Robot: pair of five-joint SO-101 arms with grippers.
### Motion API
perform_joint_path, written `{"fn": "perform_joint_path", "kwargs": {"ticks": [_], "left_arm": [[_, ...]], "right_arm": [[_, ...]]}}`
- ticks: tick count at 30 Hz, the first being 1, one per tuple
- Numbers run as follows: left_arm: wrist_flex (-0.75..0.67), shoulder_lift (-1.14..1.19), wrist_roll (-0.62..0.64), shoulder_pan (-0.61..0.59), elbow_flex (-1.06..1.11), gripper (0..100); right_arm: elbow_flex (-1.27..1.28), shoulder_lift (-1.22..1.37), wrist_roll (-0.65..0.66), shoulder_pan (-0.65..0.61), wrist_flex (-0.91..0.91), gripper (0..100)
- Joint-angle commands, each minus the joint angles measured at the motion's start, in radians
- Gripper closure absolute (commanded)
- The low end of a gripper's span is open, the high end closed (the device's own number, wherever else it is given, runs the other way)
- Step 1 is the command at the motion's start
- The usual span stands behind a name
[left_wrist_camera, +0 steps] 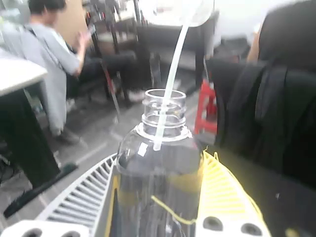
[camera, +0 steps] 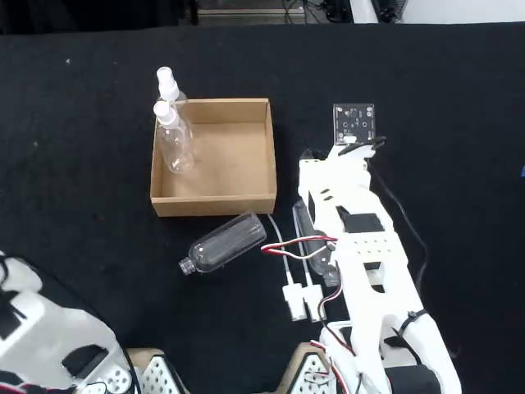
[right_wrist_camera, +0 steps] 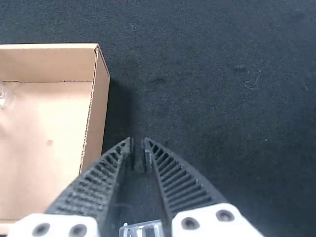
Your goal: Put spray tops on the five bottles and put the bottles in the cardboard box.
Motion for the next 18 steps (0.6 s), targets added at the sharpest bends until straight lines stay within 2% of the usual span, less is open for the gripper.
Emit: {"fn": "perform_joint_path", "kwargs": {"ticks": [1,18], "left_arm": [[0.003,-0.121,0.028,-0.002,-0.036,88],[0.002,-0.272,0.173,-0.002,-0.038,88]], "right_arm": [[-0.007,-0.047,0.012,0.018,-0.032,98.7],[-0.007,-0.047,0.012,0.018,-0.029,98.7]]}}
